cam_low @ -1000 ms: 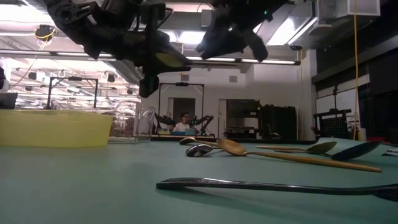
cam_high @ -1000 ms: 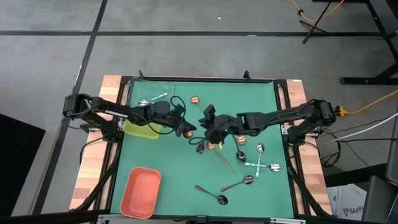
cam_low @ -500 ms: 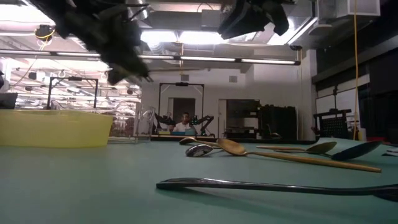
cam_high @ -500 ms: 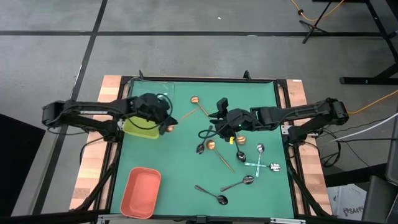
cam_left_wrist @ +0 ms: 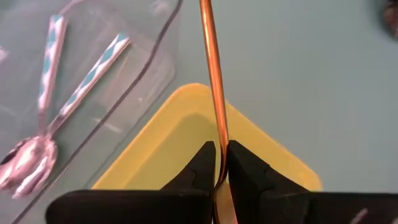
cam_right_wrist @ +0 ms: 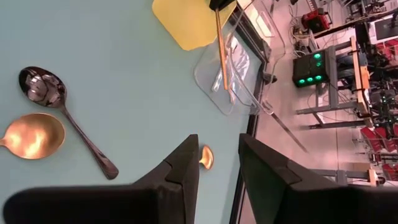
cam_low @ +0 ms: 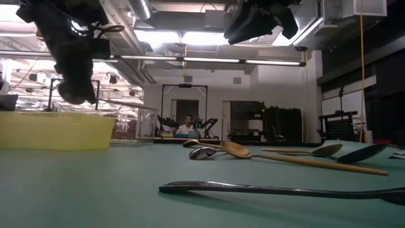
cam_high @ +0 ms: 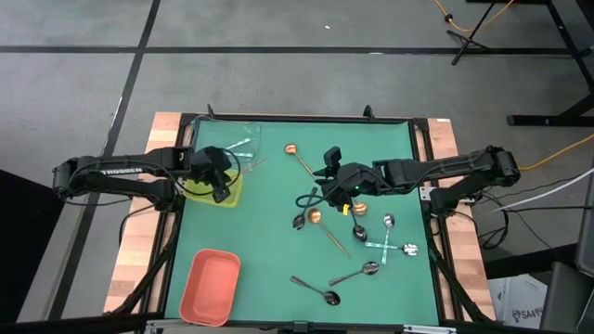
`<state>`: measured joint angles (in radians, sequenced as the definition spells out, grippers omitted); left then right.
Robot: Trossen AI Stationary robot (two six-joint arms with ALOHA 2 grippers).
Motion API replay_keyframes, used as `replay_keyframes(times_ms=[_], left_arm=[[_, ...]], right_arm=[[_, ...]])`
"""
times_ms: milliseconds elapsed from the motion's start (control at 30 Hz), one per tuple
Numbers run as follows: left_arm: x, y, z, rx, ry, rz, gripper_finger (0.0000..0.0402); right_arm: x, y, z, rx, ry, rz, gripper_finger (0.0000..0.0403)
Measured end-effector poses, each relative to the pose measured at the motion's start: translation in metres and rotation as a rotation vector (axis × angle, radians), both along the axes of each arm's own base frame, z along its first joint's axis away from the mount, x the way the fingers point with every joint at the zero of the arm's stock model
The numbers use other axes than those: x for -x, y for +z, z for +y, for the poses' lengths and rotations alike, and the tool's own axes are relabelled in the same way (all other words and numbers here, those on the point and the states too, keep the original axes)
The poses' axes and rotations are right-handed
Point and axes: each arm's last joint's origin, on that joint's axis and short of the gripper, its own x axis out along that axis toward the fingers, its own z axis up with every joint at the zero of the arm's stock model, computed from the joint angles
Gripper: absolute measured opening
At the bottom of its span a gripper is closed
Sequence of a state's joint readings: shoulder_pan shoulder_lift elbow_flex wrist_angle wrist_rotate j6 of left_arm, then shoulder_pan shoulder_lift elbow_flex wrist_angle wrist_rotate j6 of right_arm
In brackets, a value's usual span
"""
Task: Sort silverware by color (type)
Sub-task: Put the gold spoon into the yellow bin
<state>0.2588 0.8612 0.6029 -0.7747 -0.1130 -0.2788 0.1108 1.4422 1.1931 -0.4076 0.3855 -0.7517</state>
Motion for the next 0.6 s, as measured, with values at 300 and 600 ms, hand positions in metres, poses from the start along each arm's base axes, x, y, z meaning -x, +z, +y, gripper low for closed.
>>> replay_keyframes(times_ms=[300, 600], left_arm=[[0.006, -0.003, -0.001, 0.005, 0.034, 0.063, 0.0023], [0.020, -0.009, -0.005, 0.051, 0.096, 0.222, 0.0022]], right_arm=[[0.000, 0.000, 0.000, 0.000, 0.000, -0.001, 0.0111], [0.000, 0.000, 0.000, 0.000, 0.001, -0.001, 0.0111]])
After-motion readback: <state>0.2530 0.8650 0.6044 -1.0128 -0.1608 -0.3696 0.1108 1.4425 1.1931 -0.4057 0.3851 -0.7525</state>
